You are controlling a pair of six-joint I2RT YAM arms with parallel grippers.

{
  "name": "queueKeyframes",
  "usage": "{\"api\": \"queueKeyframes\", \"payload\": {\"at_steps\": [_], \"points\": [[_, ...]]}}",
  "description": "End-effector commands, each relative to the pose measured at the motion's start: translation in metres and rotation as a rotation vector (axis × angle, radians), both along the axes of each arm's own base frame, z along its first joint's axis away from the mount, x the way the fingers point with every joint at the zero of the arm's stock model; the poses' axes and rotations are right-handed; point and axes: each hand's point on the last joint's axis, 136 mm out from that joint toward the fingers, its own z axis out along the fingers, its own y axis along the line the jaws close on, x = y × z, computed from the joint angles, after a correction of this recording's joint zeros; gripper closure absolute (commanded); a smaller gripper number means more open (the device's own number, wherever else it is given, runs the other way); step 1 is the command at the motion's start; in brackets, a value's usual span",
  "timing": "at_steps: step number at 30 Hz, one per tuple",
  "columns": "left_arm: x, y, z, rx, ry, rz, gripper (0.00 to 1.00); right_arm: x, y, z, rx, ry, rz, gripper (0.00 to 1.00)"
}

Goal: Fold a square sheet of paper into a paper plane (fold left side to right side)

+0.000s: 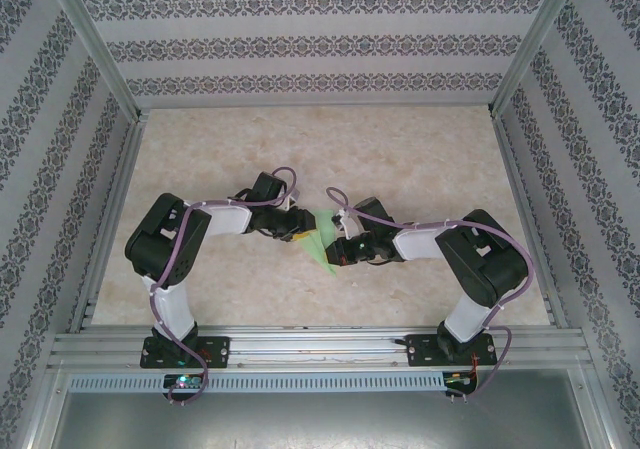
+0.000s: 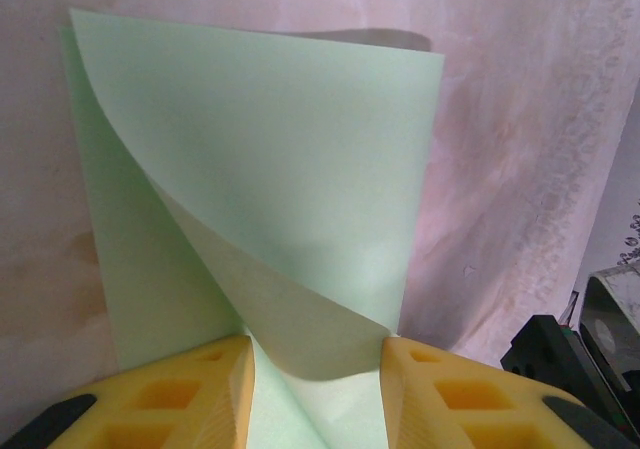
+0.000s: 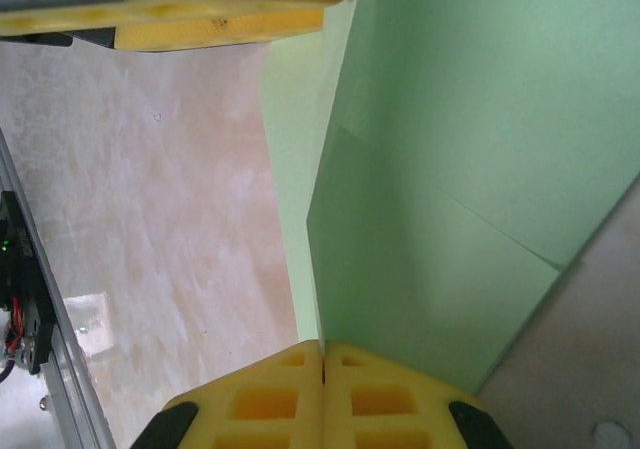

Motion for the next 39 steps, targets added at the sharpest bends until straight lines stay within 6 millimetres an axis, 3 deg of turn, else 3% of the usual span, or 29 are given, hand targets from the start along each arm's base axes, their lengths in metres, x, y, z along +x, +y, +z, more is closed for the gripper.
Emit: {"api": "queueKeyframes", "payload": {"at_steps": [1, 8, 17, 20, 30, 39], "points": [[-0.006, 0.006, -0.021, 0.083, 0.031, -0.006, 0.62, 0.005, 0.003, 0.004, 0.027, -0.004, 0.0, 0.87], [-0.006, 0.012, -0.026, 0.127, 0.041, -0.004, 0.62, 0.008, 0.006, 0.012, 0.046, -0.013, -0.001, 0.79], [-0.006, 0.011, -0.025, 0.127, 0.04, -0.004, 0.62, 0.018, 0.0, 0.045, 0.108, -0.061, -0.043, 0.62], [-0.006, 0.012, -0.023, 0.125, 0.034, -0.003, 0.62, 0.022, -0.001, 0.048, 0.109, -0.058, -0.05, 0.57], [-0.005, 0.011, -0.023, 0.119, 0.033, -0.003, 0.62, 0.038, 0.018, 0.033, 0.08, -0.013, -0.051, 0.58], [-0.005, 0.01, -0.022, 0.119, 0.031, -0.004, 0.62, 0.042, 0.019, 0.02, 0.051, 0.007, -0.067, 0.65]]}}
